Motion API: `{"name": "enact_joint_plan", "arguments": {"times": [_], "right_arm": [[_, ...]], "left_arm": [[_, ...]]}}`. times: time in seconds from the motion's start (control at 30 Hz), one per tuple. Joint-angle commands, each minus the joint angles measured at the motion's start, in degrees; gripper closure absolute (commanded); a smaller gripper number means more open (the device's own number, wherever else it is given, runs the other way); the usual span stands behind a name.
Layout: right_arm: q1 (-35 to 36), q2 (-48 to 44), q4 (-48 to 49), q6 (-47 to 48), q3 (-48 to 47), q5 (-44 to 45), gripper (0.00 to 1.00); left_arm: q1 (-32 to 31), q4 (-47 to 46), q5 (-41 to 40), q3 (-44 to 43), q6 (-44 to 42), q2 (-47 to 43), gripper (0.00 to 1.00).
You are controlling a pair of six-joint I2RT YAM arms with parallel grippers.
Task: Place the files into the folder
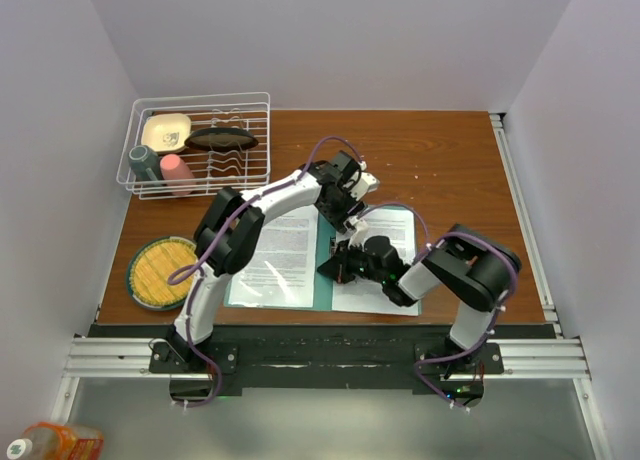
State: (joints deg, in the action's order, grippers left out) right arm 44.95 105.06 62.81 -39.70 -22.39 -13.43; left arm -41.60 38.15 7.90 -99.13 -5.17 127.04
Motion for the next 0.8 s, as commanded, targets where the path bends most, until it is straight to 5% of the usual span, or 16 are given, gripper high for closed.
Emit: {"name": "enact_joint_plan", "arguments": {"times": [0.0,0.23,0.33,0.37,0.47,0.5,0.57,0.6,0.77], "right_arm": [[-0.30,-9.50,-18.49,9.28,-4.67,-0.80,1.00],[-0.13,-20.85,-38.86,19.30,-17.23,-1.16,0.81],[3.73,-23.93,-47.91,25.17,-20.14,5.32,0.72],[6.96,-24.45,-49.69,26.42,-20.49,7.69,0.57],[12.24,-25.34,-54.97,29.06,-20.32,15.26,0.40],[13.66,-25.60,-56.03,29.59,-20.24,17.19,0.25],[17.43,-26.65,-57.79,29.69,-19.97,21.51,0.20],[18.50,-26.83,-58.49,29.68,-19.88,22.21,0.02],[28.67,-25.18,-59.38,28.89,-20.58,34.59,0.01]], "left_arm": [[0.03,5.88,5.02,-1.06,1.48,5.06,0.35],[1.26,12.46,4.23,-11.16,1.48,3.83,0.25],[3.27,14.66,4.40,-14.51,1.21,0.86,0.20],[3.89,14.67,3.88,-14.34,0.78,-0.29,0.19],[6.97,14.14,3.17,-11.89,0.34,-3.38,0.18],[7.67,13.97,3.17,-11.18,0.34,-3.73,0.18],[9.78,13.18,2.65,-8.64,0.51,-4.52,0.18],[10.92,12.83,2.65,-7.75,0.51,-4.78,0.18],[12.69,8.79,1.77,-3.35,1.56,-6.28,0.18]]}}
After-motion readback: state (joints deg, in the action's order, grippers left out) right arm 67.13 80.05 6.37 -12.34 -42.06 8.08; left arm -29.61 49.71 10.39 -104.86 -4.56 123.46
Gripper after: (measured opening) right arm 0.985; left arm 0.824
